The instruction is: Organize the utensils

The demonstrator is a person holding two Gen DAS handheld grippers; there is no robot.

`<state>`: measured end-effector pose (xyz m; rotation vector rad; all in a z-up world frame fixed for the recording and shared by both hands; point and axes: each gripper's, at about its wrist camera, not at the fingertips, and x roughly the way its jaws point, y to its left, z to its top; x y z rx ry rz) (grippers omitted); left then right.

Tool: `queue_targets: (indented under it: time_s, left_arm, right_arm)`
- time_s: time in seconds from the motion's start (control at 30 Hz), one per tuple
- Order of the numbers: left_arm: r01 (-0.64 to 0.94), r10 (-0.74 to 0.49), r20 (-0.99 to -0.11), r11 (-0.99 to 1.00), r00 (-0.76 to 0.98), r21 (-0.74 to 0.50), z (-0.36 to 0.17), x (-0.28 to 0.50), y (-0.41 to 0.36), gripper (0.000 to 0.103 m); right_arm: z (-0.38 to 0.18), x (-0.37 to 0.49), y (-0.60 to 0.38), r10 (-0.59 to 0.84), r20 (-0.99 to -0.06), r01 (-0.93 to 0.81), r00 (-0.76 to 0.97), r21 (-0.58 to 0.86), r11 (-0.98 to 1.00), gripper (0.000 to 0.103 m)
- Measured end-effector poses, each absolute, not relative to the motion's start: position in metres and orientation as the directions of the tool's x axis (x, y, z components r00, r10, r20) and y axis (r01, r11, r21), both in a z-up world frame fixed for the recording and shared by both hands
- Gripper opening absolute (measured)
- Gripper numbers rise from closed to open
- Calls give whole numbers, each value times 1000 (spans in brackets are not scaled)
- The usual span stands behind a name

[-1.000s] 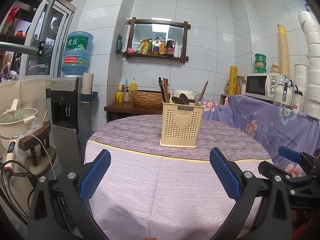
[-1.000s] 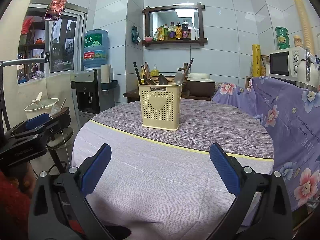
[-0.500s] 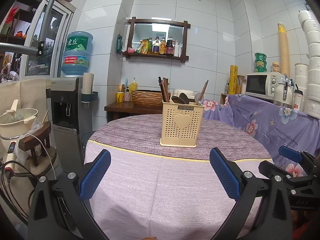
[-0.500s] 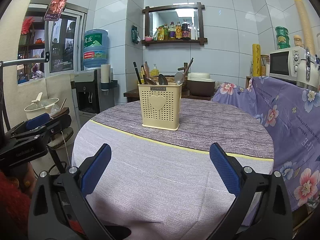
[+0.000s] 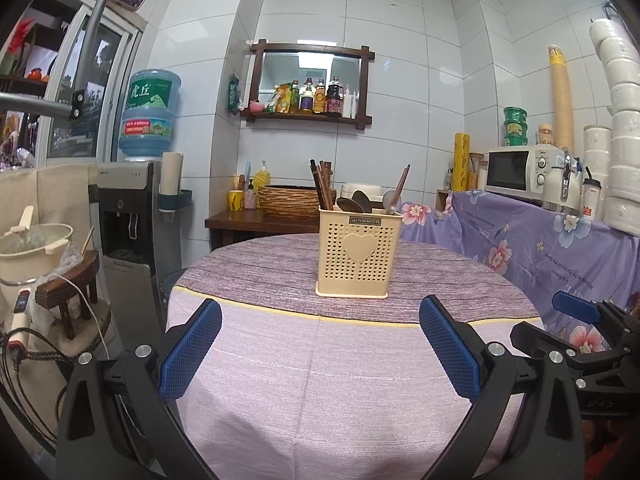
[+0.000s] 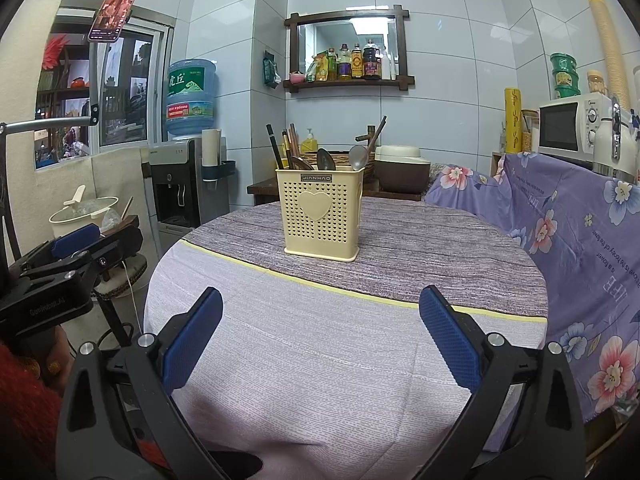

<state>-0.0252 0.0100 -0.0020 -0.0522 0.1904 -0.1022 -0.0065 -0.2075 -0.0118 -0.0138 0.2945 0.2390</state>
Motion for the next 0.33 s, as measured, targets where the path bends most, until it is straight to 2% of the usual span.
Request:
queue_targets:
  time_s: [0.33]
  left_arm:
    - [81,-91,-196,995,976,-59,0,-24,12,98]
  right_arm:
    - [-11,-7,-207,232,-291,-236,928,21,972,97]
